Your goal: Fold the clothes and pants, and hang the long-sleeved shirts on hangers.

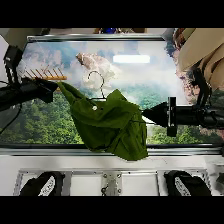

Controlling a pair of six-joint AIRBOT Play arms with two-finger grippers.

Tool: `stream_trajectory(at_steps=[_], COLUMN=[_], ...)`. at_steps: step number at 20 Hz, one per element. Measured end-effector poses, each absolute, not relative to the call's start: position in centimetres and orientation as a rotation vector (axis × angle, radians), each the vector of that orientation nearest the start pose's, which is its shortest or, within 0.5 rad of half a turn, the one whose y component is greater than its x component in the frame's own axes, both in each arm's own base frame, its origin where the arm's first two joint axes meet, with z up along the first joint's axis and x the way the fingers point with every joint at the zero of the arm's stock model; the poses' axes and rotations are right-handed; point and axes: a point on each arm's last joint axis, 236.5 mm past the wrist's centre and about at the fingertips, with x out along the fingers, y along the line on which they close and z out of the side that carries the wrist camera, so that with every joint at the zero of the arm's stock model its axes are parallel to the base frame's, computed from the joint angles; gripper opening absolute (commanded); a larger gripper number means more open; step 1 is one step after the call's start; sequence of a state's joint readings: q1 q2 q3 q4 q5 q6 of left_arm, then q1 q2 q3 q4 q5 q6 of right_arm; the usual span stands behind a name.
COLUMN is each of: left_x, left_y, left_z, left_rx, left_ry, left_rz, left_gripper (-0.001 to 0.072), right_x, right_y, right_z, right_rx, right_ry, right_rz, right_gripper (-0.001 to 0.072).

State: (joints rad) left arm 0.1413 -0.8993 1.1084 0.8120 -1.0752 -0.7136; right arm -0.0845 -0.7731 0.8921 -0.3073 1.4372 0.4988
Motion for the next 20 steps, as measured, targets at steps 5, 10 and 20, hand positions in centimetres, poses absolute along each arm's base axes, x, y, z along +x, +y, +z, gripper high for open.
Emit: stream_trajectory(at_steps=[5,10,20], left_x=[35.3,34.1,33.2], left_y=[-12.6,-16.4,-19.0], left_z=[25.7,30.2,35.8], left_rx=[0.312,0.405,0.545], left_ry=[0.459,0.399,0.395], left_rz=[-0.681,-0.755,-0.694], left_gripper=[0.0010,0.0011,0.0011], right_x=[23.6,23.6,26.8], right_y=[20.7,21.1,22.1], right_z=[22.6,23.5,25.9], right_rx=[0.136,0.165,0.236], right_ry=[0.426,0.397,0.281], right_rz=[1.259,1.271,1.158], right_gripper=[0.0009,0.0009,0.0009])
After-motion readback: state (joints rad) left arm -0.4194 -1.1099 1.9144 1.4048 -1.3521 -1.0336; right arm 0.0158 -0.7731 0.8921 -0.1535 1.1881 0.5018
